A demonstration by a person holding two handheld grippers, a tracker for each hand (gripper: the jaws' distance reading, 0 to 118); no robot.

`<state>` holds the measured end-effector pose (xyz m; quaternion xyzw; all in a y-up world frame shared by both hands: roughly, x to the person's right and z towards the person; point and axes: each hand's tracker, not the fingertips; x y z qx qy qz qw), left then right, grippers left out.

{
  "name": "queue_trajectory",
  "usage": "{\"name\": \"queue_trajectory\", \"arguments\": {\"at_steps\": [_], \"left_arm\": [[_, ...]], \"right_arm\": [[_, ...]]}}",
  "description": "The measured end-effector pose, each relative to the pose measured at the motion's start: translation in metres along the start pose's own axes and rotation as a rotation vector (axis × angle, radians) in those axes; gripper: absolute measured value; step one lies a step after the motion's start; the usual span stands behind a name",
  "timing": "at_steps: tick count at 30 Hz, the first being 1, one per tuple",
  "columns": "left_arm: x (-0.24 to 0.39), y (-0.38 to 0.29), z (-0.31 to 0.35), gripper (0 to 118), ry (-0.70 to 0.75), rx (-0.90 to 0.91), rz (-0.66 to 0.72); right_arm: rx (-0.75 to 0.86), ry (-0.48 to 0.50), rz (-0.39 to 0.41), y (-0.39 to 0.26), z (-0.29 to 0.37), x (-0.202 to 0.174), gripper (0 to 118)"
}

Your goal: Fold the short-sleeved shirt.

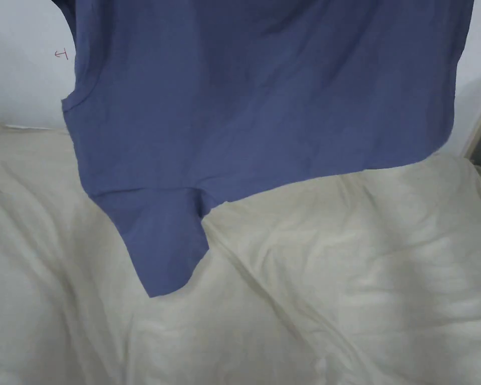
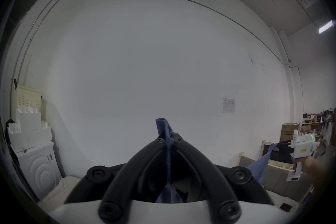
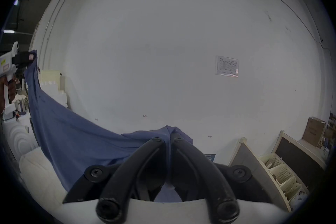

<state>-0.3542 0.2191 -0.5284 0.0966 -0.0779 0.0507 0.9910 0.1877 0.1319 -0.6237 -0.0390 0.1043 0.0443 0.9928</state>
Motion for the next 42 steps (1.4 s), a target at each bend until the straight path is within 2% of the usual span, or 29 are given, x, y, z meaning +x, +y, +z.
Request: {"name": "queue_trajectory", "arguments": {"at_steps": [9,12,15,16,23,26,28,29,32,34,38,42], "left_arm": [[-0.02,-0.032,-0.013,2,-0.048,0.05,0.007],[-0.018,-0.067,-0.006,2,-0.096,0.01,0.009],[-0.018,-0.116,0.02,2,-0.117,-0.044,0.035],[-0.019,-0.131,0.029,2,-0.124,-0.039,0.041],[-0.024,-0.267,0.134,2,-0.182,-0.15,0.188],[-0.015,-0.331,0.193,2,-0.184,-0.203,0.234],[-0.008,-0.375,0.232,2,-0.206,-0.311,0.266],[-0.002,-0.396,0.256,2,-0.195,-0.289,0.258],[0.003,-0.453,0.314,2,-0.181,-0.392,0.32],[0.01,-0.485,0.345,2,-0.152,-0.491,0.317],[0.028,-0.511,0.406,2,-0.138,-0.551,0.319],[0.046,-0.507,0.454,2,-0.141,-0.566,0.325]], "right_arm": [[-0.001,0.009,0.003,-0.036,-0.04,0.007,5],[-0.037,0.069,-0.025,-0.063,-0.043,0.009,5],[-0.067,0.085,-0.039,-0.105,-0.039,0.01,5],[-0.088,0.091,-0.053,-0.124,-0.015,-0.002,5],[-0.243,0.156,-0.071,-0.264,0.05,-0.015,5],[-0.325,0.189,-0.132,-0.333,0.082,-0.014,5],[-0.399,0.191,-0.154,-0.382,0.106,-0.014,5],[-0.401,0.205,-0.152,-0.406,0.121,-0.016,5],[-0.526,0.196,-0.188,-0.47,0.163,-0.019,5],[-0.561,0.194,-0.179,-0.506,0.192,-0.022,5],[-0.619,0.204,-0.154,-0.553,0.246,-0.034,5],[-0.613,0.22,-0.146,-0.568,0.291,-0.041,5]]}}
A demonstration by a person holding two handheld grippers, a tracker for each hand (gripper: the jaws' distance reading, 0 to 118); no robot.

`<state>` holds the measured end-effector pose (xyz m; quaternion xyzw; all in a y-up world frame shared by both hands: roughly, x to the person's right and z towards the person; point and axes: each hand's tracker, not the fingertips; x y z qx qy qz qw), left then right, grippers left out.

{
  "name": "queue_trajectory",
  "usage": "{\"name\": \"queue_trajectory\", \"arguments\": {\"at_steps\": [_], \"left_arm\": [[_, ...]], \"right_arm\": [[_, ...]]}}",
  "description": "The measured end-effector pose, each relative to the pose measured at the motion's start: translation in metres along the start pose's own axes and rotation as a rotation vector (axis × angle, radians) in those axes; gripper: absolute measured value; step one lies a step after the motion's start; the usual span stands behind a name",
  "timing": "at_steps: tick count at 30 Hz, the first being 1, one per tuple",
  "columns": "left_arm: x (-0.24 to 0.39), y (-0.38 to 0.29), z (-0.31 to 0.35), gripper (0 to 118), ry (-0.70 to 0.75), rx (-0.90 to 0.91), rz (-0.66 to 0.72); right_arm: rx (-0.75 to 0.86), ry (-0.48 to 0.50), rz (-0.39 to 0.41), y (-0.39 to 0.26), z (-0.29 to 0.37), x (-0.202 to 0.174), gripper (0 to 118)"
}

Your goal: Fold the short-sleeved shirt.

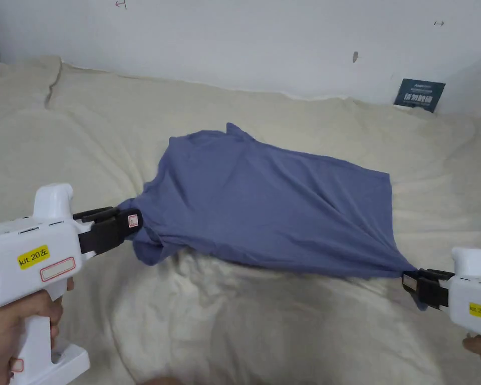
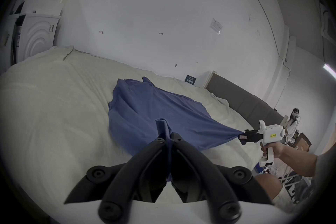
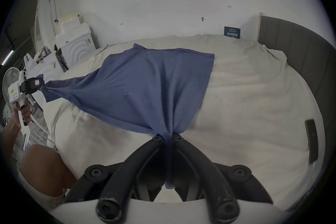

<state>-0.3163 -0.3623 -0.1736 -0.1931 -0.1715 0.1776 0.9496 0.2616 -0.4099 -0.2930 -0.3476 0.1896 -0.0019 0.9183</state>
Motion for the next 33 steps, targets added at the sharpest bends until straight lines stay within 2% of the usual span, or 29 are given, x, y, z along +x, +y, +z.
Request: {"name": "queue_trajectory", "arguments": {"at_steps": [5,9,14,17,23,25,26,27,28,29,30,31,33], "left_arm": [[0.013,-0.027,0.038,2,0.0,-0.01,-0.019],[0.014,-0.045,0.063,2,0.002,-0.011,0.027],[0.02,-0.065,0.084,2,-0.018,-0.044,0.022],[0.024,-0.074,0.087,2,-0.009,-0.053,0.006],[0.005,-0.098,0.066,2,0.052,-0.163,0.003],[-0.003,-0.107,0.056,2,0.08,-0.201,-0.004],[-0.007,-0.111,0.052,3,0.088,-0.214,0.008],[-0.01,-0.116,0.049,21,0.1,-0.231,0.008],[-0.012,-0.119,0.049,57,0.106,-0.243,0.003],[-0.017,-0.12,0.053,96,0.12,-0.266,-0.012],[-0.021,-0.119,0.06,118,0.131,-0.279,-0.03],[-0.021,-0.119,0.081,114,0.125,-0.265,-0.044],[-0.023,-0.105,0.116,115,0.132,-0.205,-0.028]], "right_arm": [[0.017,0.009,0.005,-0.036,0.037,-0.01,5],[0.025,0.005,-0.012,-0.063,0.063,-0.012,5],[0.012,0.001,0.01,-0.092,0.081,-0.019,4],[-0.004,-0.009,-0.012,-0.104,0.082,-0.024,5],[-0.05,-0.05,0.047,-0.117,0.068,-0.024,5],[-0.056,-0.095,0.08,-0.118,0.064,-0.026,11],[-0.066,-0.106,0.082,-0.119,0.062,-0.024,27],[-0.091,-0.098,0.072,-0.12,0.06,-0.022,70],[-0.117,-0.109,0.072,-0.121,0.06,-0.02,102],[-0.129,-0.126,0.089,-0.123,0.064,-0.018,114],[-0.102,-0.107,0.109,-0.125,0.076,-0.015,114],[-0.084,-0.09,0.139,-0.124,0.089,-0.011,114],[-0.027,-0.103,0.167,-0.124,0.124,-0.006,114]]}}
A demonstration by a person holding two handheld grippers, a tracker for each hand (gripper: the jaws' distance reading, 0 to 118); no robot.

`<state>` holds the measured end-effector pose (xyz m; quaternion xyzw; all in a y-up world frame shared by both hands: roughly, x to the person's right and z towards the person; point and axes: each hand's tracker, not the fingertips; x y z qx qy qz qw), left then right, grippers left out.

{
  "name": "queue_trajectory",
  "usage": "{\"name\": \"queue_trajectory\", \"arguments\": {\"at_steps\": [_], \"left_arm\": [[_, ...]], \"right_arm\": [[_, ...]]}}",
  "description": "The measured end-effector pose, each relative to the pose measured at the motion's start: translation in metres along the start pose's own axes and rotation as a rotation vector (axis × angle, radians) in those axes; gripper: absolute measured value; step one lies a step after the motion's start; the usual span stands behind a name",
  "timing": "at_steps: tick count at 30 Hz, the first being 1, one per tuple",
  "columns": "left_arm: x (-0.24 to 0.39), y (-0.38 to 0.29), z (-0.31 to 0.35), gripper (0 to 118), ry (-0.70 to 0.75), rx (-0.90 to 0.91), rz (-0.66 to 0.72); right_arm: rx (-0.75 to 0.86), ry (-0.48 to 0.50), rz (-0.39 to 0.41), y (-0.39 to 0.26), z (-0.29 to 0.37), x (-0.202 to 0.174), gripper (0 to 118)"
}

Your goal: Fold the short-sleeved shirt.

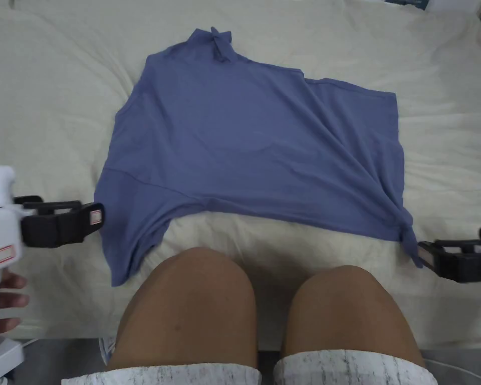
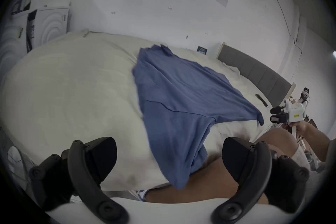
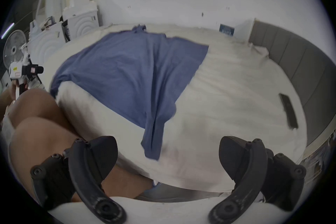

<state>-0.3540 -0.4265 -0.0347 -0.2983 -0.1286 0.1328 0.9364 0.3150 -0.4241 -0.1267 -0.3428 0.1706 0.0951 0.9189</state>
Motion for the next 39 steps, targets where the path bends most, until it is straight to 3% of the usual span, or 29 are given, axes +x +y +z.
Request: {"name": "queue_trajectory", "arguments": {"at_steps": [2,3,6,8,9,10,11,13,14,15,16,17,18,20,27,28,29,30,31,32,34,35,39], "left_arm": [[0.001,-0.002,0.026,116,0.042,0.042,-0.019],[0.004,-0.004,0.038,118,0.062,0.071,-0.051],[0.018,-0.013,0.05,118,0.12,0.058,-0.096],[0.025,-0.02,0.047,114,0.157,0.07,-0.084],[0.025,-0.022,0.043,95,0.15,0.059,-0.058],[0.023,-0.026,0.038,67,0.128,0.058,-0.024],[0.025,-0.027,0.032,30,0.129,0.076,-0.022],[0.032,-0.026,0.012,8,0.177,0.054,-0.041],[0.033,-0.025,0.002,2,0.177,0.039,-0.068],[0.031,-0.021,-0.005,1,0.168,0.03,-0.072],[0.031,-0.017,-0.014,0,0.111,0.006,-0.051],[0.033,-0.014,-0.021,0,0.083,0.002,-0.036],[0.041,-0.011,-0.027,0,0.104,0.023,-0.05],[0.045,-0.003,-0.039,0,0.104,0.023,-0.073],[0.051,0.011,-0.055,0,0.065,0.022,-0.07],[0.051,0.011,-0.056,0,0.066,0.018,-0.075],[0.051,0.011,-0.057,0,0.074,0.016,-0.079],[0.046,0.013,-0.059,0,0.083,0.018,-0.077],[0.043,0.014,-0.059,0,0.082,0.016,-0.071],[0.039,0.014,-0.06,0,0.08,0.011,-0.061],[0.031,0.016,-0.063,0,0.099,0.008,-0.063],[0.027,0.017,-0.064,0,0.106,0.001,-0.065],[0.011,0.02,-0.063,0,0.114,0.006,-0.048]], "right_arm": [[0.144,-0.003,0.044,-0.01,0.041,0.0,114],[0.208,-0.021,0.02,-0.016,0.058,-0.003,114],[0.265,0.043,-0.149,-0.035,0.084,-0.011,114],[0.271,-0.041,-0.208,-0.051,0.079,-0.018,112],[0.234,-0.069,-0.223,-0.057,0.07,-0.02,104],[0.199,-0.075,-0.233,-0.061,0.062,-0.022,98],[0.197,-0.092,-0.24,-0.065,0.056,-0.023,97],[0.181,-0.097,-0.233,-0.068,0.038,-0.024,96],[0.17,-0.083,-0.23,-0.068,0.028,-0.024,94],[0.159,-0.068,-0.223,-0.066,0.021,-0.025,81],[0.164,-0.081,-0.209,-0.063,0.014,-0.028,57],[0.162,-0.111,-0.184,-0.06,0.006,-0.03,14],[0.189,-0.203,-0.161,-0.055,0.002,-0.033,0],[0.149,-0.055,-0.222,-0.046,-0.011,-0.032,0],[0.153,-0.028,-0.202,-0.013,-0.056,-0.031,0],[0.141,0.001,-0.206,-0.011,-0.06,-0.033,10],[0.144,-0.014,-0.2,-0.011,-0.066,-0.03,39],[0.136,-0.036,-0.178,-0.011,-0.07,-0.033,80],[0.095,-0.025,-0.169,-0.01,-0.074,-0.034,83],[0.06,0.005,-0.187,-0.01,-0.077,-0.034,76],[0.079,-0.008,-0.188,-0.011,-0.085,-0.035,31],[0.071,-0.044,-0.165,-0.01,-0.087,-0.037,19],[0.134,0.017,-0.232,-0.008,-0.08,-0.031,19]]}}
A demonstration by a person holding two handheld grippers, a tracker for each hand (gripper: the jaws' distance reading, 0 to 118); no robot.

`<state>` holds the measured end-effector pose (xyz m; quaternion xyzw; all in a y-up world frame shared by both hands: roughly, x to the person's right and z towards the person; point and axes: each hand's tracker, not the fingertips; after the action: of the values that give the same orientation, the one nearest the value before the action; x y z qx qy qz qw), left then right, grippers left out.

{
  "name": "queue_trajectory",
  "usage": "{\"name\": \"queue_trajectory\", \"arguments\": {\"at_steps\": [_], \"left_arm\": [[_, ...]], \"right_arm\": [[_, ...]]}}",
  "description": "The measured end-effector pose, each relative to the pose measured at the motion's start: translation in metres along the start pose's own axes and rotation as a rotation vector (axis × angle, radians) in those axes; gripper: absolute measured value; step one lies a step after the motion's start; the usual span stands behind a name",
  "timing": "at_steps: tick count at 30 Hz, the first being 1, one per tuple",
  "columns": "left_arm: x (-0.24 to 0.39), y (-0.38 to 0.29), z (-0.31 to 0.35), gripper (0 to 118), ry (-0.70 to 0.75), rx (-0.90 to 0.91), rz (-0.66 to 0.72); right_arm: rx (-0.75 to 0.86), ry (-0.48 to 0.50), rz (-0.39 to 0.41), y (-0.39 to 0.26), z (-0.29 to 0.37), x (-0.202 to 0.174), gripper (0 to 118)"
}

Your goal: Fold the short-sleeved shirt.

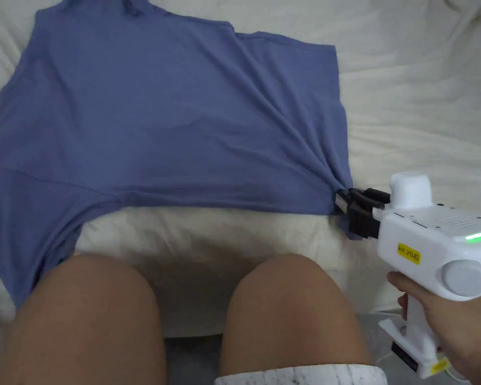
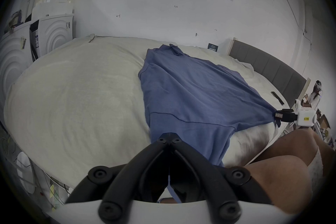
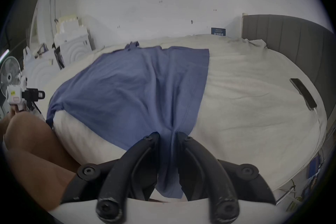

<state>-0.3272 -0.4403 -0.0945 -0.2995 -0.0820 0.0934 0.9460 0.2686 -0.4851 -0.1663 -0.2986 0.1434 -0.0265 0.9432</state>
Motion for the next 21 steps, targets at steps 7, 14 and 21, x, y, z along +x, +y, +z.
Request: {"name": "queue_trajectory", "arguments": {"at_steps": [7,14,21], "left_arm": [[-0.008,0.004,-0.001,0,0.005,0.003,0.006],[-0.021,0.016,-0.001,0,0.008,-0.007,0.0],[-0.034,0.009,-0.033,100,-0.077,-0.075,0.015]], "right_arm": [[-0.088,-0.028,-0.012,0.008,-0.017,0.006,14],[-0.083,-0.023,-0.049,0.027,-0.001,-0.005,3],[-0.05,-0.007,-0.066,0.04,0.002,-0.019,3]]}}
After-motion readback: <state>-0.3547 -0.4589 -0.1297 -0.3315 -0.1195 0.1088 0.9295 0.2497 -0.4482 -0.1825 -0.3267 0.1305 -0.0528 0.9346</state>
